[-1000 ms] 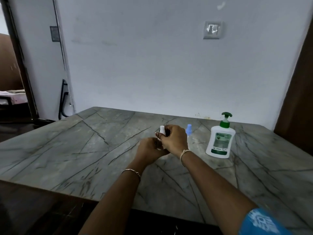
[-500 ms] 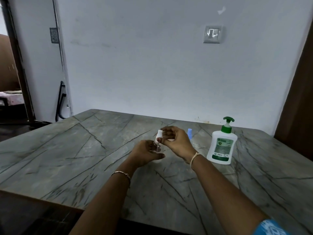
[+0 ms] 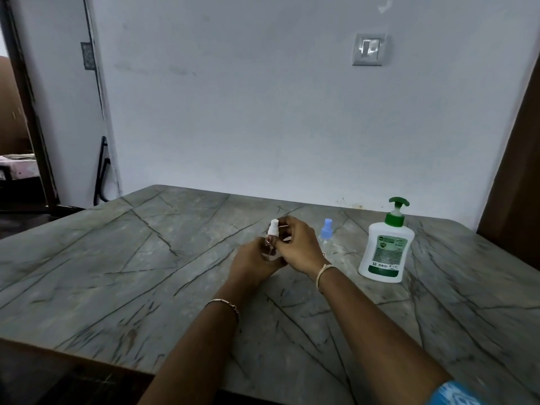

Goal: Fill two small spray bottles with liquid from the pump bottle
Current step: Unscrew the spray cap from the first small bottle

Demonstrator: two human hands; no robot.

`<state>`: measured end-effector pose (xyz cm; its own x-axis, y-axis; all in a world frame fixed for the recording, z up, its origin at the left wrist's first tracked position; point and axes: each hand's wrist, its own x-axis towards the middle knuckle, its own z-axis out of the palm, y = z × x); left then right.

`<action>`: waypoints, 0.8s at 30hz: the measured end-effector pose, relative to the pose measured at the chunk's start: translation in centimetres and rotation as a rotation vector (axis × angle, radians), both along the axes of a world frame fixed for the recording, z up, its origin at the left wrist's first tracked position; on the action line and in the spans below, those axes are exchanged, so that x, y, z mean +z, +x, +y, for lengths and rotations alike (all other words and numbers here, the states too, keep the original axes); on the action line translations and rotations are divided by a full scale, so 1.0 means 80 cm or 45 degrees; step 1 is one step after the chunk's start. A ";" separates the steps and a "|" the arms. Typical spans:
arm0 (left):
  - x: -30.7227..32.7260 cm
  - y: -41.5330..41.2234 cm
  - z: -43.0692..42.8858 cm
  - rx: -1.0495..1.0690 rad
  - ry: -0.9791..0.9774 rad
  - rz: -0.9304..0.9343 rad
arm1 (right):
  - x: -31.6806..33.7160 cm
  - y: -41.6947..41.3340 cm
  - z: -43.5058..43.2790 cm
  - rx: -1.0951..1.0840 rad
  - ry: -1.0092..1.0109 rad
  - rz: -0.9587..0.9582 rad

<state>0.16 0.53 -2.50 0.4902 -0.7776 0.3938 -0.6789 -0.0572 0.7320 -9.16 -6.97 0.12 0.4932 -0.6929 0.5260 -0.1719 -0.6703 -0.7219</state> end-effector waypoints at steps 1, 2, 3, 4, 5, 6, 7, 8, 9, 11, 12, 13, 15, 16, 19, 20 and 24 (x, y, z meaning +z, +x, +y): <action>0.000 0.000 0.000 0.008 0.000 -0.004 | 0.000 -0.001 -0.001 0.026 0.010 0.007; 0.000 0.001 -0.001 0.014 -0.003 -0.012 | 0.001 -0.002 -0.001 0.043 0.016 0.018; -0.001 0.002 -0.002 0.018 -0.008 -0.015 | 0.001 -0.002 -0.001 0.041 0.000 0.034; -0.001 0.002 -0.002 0.018 -0.016 -0.005 | 0.002 0.000 -0.001 0.013 -0.044 0.052; -0.001 0.001 -0.001 0.017 -0.021 0.019 | 0.001 0.002 0.000 -0.032 -0.096 0.066; -0.002 0.001 0.000 0.012 -0.026 0.045 | 0.001 0.004 0.002 -0.077 -0.139 0.065; -0.002 0.002 0.000 0.006 -0.035 0.068 | 0.001 0.007 0.003 -0.114 -0.158 0.057; -0.003 0.002 0.000 -0.003 -0.048 0.093 | 0.003 0.008 0.005 -0.137 -0.161 0.043; -0.003 0.003 0.001 -0.008 -0.060 0.128 | 0.004 0.008 0.005 -0.140 -0.144 0.033; -0.001 0.002 0.003 0.006 -0.060 0.182 | 0.008 0.001 0.005 -0.047 -0.036 0.017; -0.001 0.002 0.003 0.022 -0.049 0.186 | 0.009 -0.003 0.004 0.038 0.056 0.010; -0.002 0.002 0.002 0.039 -0.039 0.183 | 0.009 -0.007 0.003 0.122 0.162 -0.003; -0.003 0.003 0.001 0.056 -0.030 0.187 | 0.006 -0.010 0.001 0.199 0.336 -0.032; -0.003 0.003 0.001 0.054 -0.025 0.191 | 0.006 -0.010 0.002 0.201 0.370 -0.045; -0.005 0.004 0.003 0.034 -0.041 0.157 | 0.010 -0.002 0.008 0.224 0.363 -0.039; -0.005 0.004 0.004 0.017 -0.067 0.147 | 0.013 0.002 0.012 0.231 0.332 -0.018; -0.005 0.004 0.003 0.021 -0.049 0.145 | 0.017 0.010 0.011 0.053 0.015 0.086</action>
<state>0.48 0.80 -2.94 0.5459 -0.7546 0.3641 -0.5902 -0.0378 0.8064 -8.39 -6.06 1.48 0.5559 -0.6769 0.4824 -0.1924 -0.6694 -0.7176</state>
